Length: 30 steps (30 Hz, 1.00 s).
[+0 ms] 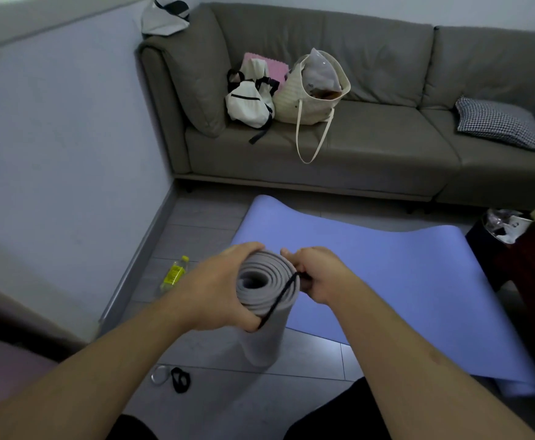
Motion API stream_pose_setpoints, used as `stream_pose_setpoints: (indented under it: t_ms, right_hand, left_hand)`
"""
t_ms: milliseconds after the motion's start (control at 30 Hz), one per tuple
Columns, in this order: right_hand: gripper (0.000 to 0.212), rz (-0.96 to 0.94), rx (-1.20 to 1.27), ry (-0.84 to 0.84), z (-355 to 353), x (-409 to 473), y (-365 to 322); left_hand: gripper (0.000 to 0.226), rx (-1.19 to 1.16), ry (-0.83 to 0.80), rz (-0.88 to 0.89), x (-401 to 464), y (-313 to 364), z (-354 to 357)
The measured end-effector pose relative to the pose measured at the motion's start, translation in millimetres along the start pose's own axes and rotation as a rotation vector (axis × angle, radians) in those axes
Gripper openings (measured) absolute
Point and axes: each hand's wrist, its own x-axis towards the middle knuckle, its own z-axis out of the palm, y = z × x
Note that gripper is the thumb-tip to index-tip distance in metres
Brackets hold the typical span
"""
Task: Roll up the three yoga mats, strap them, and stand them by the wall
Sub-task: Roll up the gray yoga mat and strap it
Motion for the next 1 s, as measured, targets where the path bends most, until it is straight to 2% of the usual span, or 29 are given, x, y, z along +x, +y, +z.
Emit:
stream_pose_setpoints:
  t_ms: [100,200,267,333,400,467,533,600,667,733,800,867,933,1000]
  right_hand:
    - [0.047,-0.013,-0.056,-0.129,-23,-5,29]
    - [0.038,0.106,0.004,-0.159,-42,-5,76]
    - [0.023,0.181,0.079,-0.080,-39,2,87]
    - [0.013,0.243,0.168,0.086,-35,16,84]
    - [0.017,0.258,0.365,0.238,-41,26,74]
    - [0.023,0.186,0.416,0.391,-52,26,61]
    - [0.015,0.026,0.264,0.416,-54,10,45]
    - [0.021,-0.198,0.173,0.131,-42,-19,26]
    - [0.048,-0.336,-0.026,-0.231,-26,-49,14]
    - [0.087,-0.441,-0.477,-0.374,-14,-70,10]
    - [0.121,-0.534,-0.880,-0.318,-3,-81,14]
    - [0.139,-0.567,-1.102,-0.203,2,-84,20]
    - [0.139,-0.598,-1.193,-0.101,6,-85,28]
    - [0.128,-0.637,-1.180,-0.041,8,-82,31]
  left_hand:
    - [0.112,-0.028,0.016,-0.023,1,-14,-12]
    - [0.110,-0.045,-0.050,0.014,0,-9,-11]
    - [0.112,-0.047,-0.073,0.036,2,-2,-5]
    - [0.118,-0.059,-0.082,0.020,3,-1,-3]
    - [0.122,-0.074,-0.088,-0.018,3,-9,-5]
    - [0.124,-0.099,-0.062,-0.057,-1,-20,-10]
    - [0.127,-0.110,-0.051,-0.077,-6,-26,-12]
    - [0.126,-0.131,-0.068,-0.066,-6,-24,-7]
    - [0.112,-0.212,-0.079,-0.075,-2,-16,-2]
    - [0.075,-0.376,-0.043,-0.132,5,-6,-1]
    - [0.039,-0.552,0.000,-0.238,8,1,-3]
    - [0.034,-0.753,0.019,-0.366,7,2,-1]
    - [0.028,-0.869,0.100,-0.447,6,-10,9]
    - [0.020,-0.902,0.246,-0.508,1,-26,23]
